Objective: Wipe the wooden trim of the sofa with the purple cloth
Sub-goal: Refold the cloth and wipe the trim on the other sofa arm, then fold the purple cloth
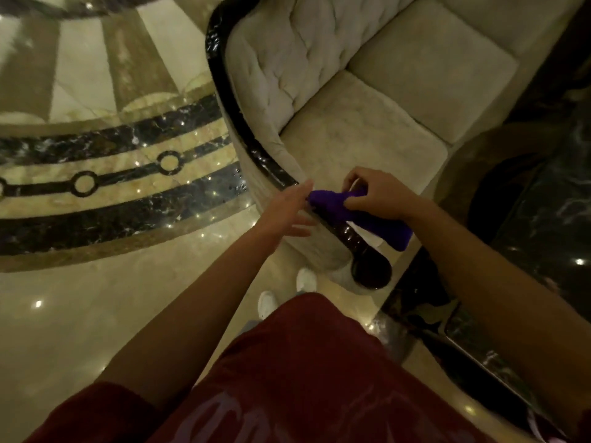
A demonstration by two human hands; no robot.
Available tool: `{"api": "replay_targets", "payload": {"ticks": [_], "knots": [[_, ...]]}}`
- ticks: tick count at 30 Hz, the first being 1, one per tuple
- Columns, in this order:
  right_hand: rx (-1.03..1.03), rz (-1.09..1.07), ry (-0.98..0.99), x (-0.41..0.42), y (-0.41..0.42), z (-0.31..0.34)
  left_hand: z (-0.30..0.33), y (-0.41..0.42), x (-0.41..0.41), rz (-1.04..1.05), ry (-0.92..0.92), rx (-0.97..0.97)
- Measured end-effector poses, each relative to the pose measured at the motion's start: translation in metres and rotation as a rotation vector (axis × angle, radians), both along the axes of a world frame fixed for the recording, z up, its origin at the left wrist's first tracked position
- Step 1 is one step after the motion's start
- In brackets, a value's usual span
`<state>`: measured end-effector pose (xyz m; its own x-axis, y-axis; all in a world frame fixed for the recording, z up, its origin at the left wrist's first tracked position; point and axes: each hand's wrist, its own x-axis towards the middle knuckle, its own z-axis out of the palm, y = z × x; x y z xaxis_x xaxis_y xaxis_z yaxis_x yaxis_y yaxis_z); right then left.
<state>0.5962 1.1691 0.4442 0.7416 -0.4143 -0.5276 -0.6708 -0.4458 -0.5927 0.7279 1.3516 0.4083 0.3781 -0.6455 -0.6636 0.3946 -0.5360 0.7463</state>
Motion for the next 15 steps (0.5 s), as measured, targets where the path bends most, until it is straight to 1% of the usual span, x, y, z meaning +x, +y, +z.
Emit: {"api": "replay_targets", "payload": {"ticks": [2, 3, 5, 6, 7, 8, 9, 11, 12, 14, 15], "knots": [[-0.047, -0.032, -0.105, -0.038, 0.014, 0.034, 0.026, -0.011, -0.034, -0.079, 0.157, -0.069], [-0.041, -0.025, -0.141, -0.035, 0.020, 0.036, 0.025, -0.009, -0.037, -0.059, 0.234, -0.097], [-0.096, -0.085, -0.257, -0.072, 0.024, 0.060, 0.042, -0.026, -0.072, -0.120, 0.290, -0.191], [-0.090, -0.077, -0.298, -0.068, 0.030, 0.060, 0.039, -0.024, -0.073, -0.079, 0.320, -0.225], [-0.120, -0.109, -0.347, -0.092, 0.027, 0.067, 0.046, -0.036, -0.095, -0.074, 0.338, -0.272], [-0.138, -0.142, -0.388, -0.113, 0.025, 0.072, 0.052, -0.046, -0.115, -0.048, 0.308, -0.298], [-0.119, -0.146, -0.408, -0.112, 0.030, 0.071, 0.048, -0.042, -0.114, 0.014, 0.271, -0.312], [-0.118, -0.233, -0.468, -0.172, 0.013, 0.076, 0.059, -0.066, -0.164, 0.048, 0.178, -0.329], [-0.061, -0.279, -0.490, -0.173, 0.014, 0.073, 0.058, -0.064, -0.162, 0.058, 0.138, -0.316], [0.010, -0.481, -0.516, -0.246, -0.012, 0.068, 0.066, -0.095, -0.220, 0.040, 0.108, -0.303], [0.091, -0.586, -0.513, -0.250, -0.014, 0.060, 0.066, -0.094, -0.218, 0.061, 0.106, -0.300]]}}
